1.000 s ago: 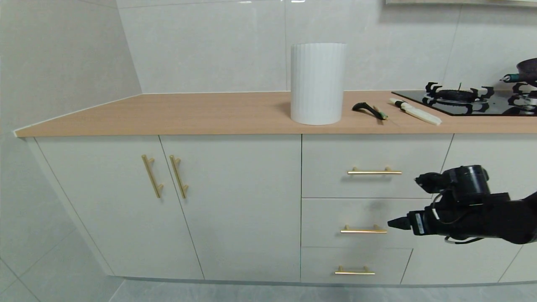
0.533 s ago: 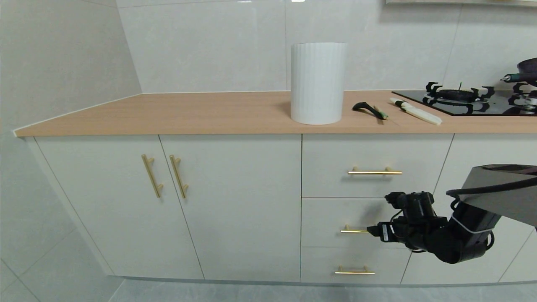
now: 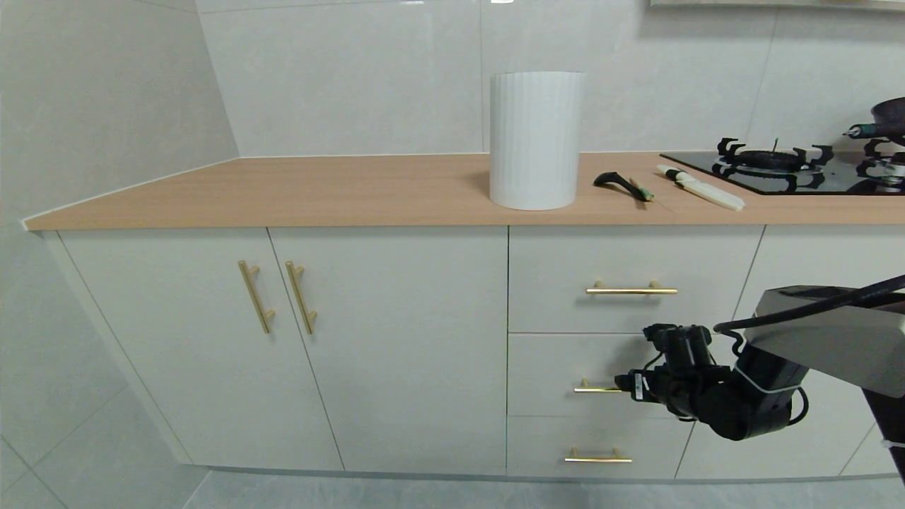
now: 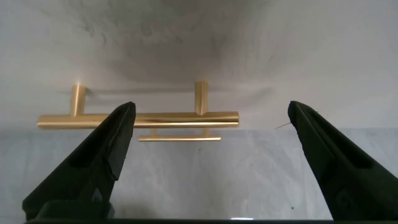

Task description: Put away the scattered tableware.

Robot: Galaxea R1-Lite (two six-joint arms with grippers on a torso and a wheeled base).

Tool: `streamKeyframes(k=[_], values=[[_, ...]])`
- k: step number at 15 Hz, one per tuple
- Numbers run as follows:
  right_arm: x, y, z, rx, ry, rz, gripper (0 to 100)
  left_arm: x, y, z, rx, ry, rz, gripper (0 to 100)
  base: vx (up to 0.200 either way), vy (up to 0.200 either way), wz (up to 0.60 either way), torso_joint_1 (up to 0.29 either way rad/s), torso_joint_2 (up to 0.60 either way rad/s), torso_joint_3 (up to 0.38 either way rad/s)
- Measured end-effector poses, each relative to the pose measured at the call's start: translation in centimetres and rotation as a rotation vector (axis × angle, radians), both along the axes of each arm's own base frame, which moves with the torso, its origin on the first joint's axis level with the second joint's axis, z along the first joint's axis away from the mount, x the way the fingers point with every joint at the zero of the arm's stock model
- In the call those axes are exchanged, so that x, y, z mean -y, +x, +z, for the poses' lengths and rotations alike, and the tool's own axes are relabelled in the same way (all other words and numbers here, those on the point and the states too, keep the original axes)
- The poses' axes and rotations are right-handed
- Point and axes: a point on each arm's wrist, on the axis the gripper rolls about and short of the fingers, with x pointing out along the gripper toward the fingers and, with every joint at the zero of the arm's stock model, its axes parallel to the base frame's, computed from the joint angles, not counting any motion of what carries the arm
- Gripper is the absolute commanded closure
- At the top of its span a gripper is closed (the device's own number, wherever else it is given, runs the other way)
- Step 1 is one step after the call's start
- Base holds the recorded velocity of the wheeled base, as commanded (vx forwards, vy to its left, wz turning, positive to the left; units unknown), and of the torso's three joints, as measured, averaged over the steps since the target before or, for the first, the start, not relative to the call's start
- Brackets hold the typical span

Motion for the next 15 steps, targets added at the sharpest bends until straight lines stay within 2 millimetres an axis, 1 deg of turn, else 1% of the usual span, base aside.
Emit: streamKeyframes(k=[5, 10, 15], values=[[-0.7, 0.1, -0.8, -0.012, -0.016, 0.003, 0, 0.0, 0.0, 0.0, 0.0, 0.0, 0.0, 0, 0.0, 0.0, 0.0, 0.0, 0.0, 0.0], [-0.8, 0.8, -1.6, -0.008, -0.045, -0.029, 0, 0.0, 0.0, 0.0, 0.0, 0.0, 0.0, 0, 0.0, 0.0, 0.0, 0.0, 0.0, 0.0], [-0.7, 0.4, -2.3, -0.07, -0.059, -0.029, 0, 0.0, 0.0, 0.0, 0.0, 0.0, 0.0, 0, 0.0, 0.0, 0.0, 0.0, 0.0, 0.0]])
